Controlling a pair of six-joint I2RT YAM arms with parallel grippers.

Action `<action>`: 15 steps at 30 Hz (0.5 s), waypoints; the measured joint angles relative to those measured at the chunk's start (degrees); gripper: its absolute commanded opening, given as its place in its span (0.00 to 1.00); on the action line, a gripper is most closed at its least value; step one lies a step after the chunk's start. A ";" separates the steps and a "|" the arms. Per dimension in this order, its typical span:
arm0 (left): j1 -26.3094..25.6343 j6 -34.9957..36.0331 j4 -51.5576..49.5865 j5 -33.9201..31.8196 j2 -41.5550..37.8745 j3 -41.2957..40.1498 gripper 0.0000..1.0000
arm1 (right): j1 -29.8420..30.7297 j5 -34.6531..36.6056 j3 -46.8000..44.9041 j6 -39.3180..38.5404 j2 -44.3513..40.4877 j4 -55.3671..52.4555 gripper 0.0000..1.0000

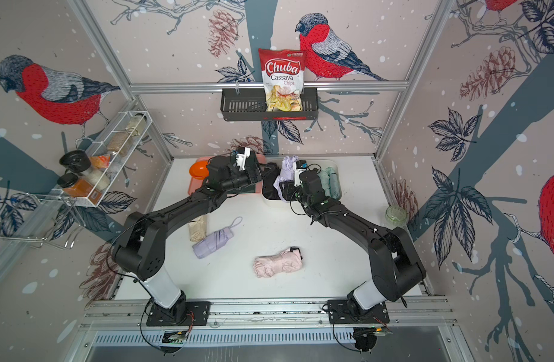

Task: Put the umbrella into the storage box
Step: Place the umbrella in the storage box.

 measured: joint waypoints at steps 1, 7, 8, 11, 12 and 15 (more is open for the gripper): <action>0.55 0.28 -0.17 -1.46 -1.33 -1.03 0.99 | -0.35 0.92 0.57 0.00 0.00 -1.18 0.50; 1.86 4.15 -4.26 -10.84 -7.98 -4.59 0.99 | -3.15 4.94 5.81 -0.76 2.14 -8.92 0.53; 1.88 4.96 -4.94 -11.96 -8.63 -4.87 0.99 | -3.54 5.14 6.56 -1.25 2.78 -9.97 0.53; 1.97 7.06 -7.21 -15.58 -10.03 -5.60 0.99 | -4.59 5.95 9.53 -2.21 5.62 -13.44 0.53; 2.03 7.80 -7.87 -16.72 -10.27 -5.86 0.99 | -4.74 6.23 10.88 -2.69 6.93 -14.91 0.54; 2.27 8.96 -9.51 -18.40 -10.58 -6.45 0.99 | -4.76 5.92 14.69 -3.74 10.62 -18.12 0.54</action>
